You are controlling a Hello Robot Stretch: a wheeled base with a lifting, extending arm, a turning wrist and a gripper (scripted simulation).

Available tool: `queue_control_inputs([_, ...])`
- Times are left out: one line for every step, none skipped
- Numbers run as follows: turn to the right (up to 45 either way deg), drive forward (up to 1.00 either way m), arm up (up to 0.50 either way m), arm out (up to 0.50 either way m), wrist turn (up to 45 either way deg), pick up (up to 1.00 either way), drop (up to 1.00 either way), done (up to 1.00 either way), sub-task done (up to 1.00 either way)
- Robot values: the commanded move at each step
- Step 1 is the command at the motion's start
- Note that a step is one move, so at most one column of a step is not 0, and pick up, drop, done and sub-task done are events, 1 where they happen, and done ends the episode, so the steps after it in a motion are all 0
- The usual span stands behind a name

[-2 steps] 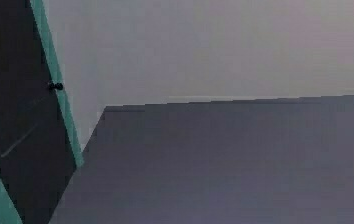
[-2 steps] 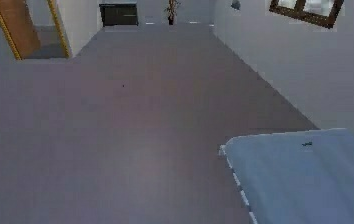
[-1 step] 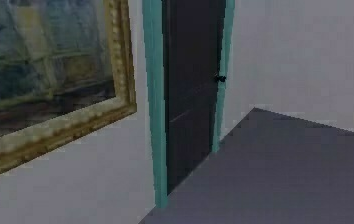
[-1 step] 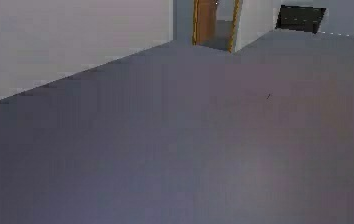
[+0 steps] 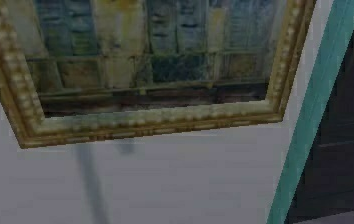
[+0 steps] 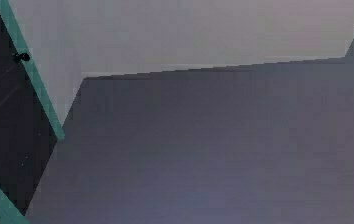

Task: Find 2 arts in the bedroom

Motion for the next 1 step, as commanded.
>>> queue_control_inputs([0.0, 0.0, 0.0, 0.0, 0.0, 0.0, 0.0, 0.0, 1.0])
